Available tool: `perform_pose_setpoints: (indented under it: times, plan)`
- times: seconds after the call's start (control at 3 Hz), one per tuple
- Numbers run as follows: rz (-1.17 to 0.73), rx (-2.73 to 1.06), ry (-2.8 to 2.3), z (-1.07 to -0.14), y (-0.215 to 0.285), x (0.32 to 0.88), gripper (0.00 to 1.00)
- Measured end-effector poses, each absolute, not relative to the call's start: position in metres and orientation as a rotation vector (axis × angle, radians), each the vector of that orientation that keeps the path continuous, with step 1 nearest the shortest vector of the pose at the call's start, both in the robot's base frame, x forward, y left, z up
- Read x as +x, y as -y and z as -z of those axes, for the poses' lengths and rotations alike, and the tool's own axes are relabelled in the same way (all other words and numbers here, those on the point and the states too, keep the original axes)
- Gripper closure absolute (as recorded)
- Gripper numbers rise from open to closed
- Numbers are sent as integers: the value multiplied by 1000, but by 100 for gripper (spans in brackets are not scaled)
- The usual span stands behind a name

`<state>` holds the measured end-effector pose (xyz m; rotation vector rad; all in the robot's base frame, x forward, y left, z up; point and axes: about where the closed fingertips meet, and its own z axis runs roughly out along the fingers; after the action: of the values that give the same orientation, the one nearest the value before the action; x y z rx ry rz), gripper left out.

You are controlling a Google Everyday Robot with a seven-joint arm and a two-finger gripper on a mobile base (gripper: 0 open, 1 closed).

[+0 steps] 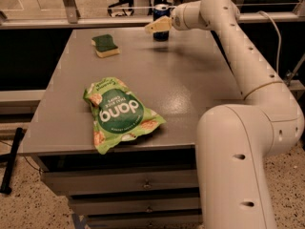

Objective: Knock pepsi can over

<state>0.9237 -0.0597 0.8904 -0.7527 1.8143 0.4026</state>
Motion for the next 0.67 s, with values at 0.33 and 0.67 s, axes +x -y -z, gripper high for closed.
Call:
perform_pose_setpoints:
  times: [0.33,0.67]
  plan:
    - [-380,-761,-1800,-888,52,933,17]
    - [-382,-758,-1804,-884,51,935,40]
